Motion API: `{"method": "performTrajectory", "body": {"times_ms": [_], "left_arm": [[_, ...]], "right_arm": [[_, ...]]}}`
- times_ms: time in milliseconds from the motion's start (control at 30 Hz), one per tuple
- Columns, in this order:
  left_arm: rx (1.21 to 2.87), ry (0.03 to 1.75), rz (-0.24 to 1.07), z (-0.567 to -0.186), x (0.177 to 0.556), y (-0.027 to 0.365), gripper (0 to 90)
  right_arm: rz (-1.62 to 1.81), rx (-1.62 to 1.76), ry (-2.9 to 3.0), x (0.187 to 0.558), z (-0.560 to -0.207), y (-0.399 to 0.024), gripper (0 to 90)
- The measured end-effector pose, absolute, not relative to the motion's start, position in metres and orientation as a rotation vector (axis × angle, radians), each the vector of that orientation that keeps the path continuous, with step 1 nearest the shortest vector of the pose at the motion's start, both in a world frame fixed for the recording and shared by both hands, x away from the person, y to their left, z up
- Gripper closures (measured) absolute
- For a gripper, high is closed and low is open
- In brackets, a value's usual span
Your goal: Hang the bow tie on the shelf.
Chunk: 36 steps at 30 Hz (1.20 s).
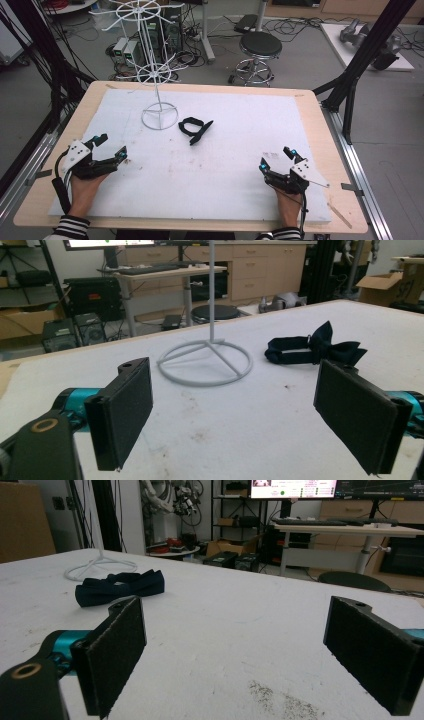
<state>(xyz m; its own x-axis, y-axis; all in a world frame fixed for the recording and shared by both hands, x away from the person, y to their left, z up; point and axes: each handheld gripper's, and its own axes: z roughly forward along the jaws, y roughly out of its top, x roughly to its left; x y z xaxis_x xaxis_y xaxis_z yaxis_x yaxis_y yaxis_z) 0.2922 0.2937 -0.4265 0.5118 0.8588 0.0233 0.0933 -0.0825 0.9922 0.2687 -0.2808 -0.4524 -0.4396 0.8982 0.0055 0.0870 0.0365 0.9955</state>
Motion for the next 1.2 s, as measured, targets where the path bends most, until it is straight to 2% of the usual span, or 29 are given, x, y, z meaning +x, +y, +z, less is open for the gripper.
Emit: {"method": "performTrajectory", "body": {"times_ms": [533, 1200], "left_arm": [[1.640, 0.785, 0.733, -0.400, 0.309, 0.253, 16.3], [1.762, 0.687, 0.688, -0.384, 0.330, 0.189, 16.4]], "right_arm": [[1.488, 1.026, 1.619, 0.269, -0.452, -0.281, 9.1], [1.494, 1.033, 1.609, 0.268, -0.453, -0.282, 9.1]]}}
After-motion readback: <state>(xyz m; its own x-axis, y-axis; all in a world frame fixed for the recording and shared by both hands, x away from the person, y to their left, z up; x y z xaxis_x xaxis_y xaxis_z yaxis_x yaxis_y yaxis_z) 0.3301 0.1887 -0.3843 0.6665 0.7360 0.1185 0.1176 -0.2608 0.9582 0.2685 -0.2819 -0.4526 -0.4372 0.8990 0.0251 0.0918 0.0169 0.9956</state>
